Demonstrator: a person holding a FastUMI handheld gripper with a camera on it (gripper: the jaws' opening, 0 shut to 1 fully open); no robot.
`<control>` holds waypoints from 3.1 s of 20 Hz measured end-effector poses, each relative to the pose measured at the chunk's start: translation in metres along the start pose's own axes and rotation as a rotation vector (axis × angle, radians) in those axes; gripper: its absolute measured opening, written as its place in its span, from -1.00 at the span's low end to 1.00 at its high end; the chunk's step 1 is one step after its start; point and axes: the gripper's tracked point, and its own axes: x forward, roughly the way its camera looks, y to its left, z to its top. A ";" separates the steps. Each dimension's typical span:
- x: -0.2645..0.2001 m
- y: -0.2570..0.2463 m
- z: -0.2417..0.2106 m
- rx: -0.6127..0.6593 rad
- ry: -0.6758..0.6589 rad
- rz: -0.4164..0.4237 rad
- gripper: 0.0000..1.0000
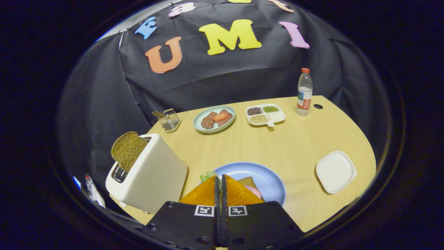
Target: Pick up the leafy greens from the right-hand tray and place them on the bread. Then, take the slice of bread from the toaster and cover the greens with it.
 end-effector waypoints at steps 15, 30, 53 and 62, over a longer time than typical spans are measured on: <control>0.000 -0.041 0.008 -0.047 -0.016 -0.053 0.31; -0.118 0.048 0.100 -0.112 -0.277 -0.039 0.92; 0.008 0.222 0.043 -0.245 -0.130 -0.106 0.72; 0.024 0.207 0.040 -0.224 -0.082 -0.121 -0.67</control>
